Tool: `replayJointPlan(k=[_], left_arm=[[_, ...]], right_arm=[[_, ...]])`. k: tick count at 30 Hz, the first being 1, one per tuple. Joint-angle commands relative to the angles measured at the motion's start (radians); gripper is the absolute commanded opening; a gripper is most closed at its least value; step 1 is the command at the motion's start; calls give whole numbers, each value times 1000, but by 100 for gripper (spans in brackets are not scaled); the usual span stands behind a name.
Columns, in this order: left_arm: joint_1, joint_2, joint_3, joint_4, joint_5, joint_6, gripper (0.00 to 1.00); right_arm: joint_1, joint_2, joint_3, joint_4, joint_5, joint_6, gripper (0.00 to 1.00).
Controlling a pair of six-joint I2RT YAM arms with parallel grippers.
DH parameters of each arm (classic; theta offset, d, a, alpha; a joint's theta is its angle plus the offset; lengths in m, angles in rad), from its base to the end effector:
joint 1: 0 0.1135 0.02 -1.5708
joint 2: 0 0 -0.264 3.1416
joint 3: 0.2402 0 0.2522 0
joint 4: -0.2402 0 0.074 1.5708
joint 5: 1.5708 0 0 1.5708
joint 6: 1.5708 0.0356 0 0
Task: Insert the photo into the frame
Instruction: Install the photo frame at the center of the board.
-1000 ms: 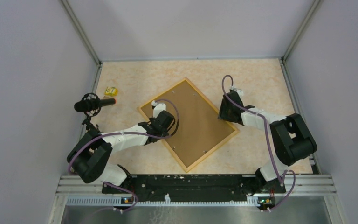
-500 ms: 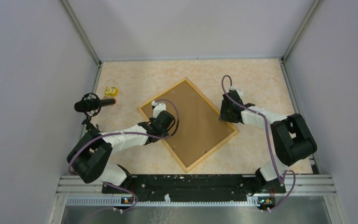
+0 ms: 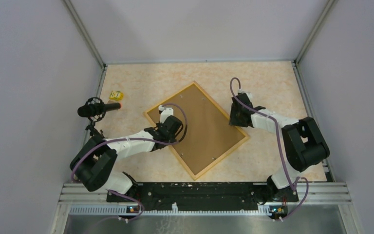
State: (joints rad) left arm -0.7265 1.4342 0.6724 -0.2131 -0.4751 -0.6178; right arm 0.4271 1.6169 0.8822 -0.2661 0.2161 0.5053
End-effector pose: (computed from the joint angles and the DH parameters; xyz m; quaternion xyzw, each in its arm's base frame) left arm 0.2067 -0.1619 0.1619 -0.0185 0.9315 -0.0016 0.3633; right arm 0.2879 0.1226 0.1660 0.0676 0.9521 0.0332 0.2962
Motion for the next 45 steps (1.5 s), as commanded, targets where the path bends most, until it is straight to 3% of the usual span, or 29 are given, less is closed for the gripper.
replayJointPlan(k=[1,4,6,10,16,20,24,34,39,41,44,45], left_arm=[[5,-8,-21,-78,32,-4,32],[4,-67,-36,-79,103,-30,45],[2,-129,-45,-74,173,-41,51],[-13,-187,-5,-122,234,-28,62],[-19,-233,91,-216,356,37,73],[-21,-268,85,-205,526,31,74],[-24,-358,4,-130,606,-2,75],[-25,-468,9,-213,650,-16,78],[-26,-506,-21,-184,669,-53,79],[-27,-516,-54,-142,690,-80,79],[-28,-514,-104,-52,751,-118,80],[-30,-509,-120,-28,776,-129,80]], right_arm=[[9,15,-15,-153,-51,-2,51],[1,16,21,-164,-54,-40,70],[-5,43,58,-168,-58,-67,76],[-7,163,178,-254,-21,-92,76],[-7,213,233,-201,-119,-109,74],[-5,256,301,-207,-184,-100,71],[-5,277,322,-176,-162,-115,70],[-7,210,188,-150,54,10,42],[-18,62,-66,25,-26,153,35],[-20,17,-125,77,-59,186,26],[-21,-14,-169,66,-41,225,1],[-20,-33,-189,62,-37,249,0]])
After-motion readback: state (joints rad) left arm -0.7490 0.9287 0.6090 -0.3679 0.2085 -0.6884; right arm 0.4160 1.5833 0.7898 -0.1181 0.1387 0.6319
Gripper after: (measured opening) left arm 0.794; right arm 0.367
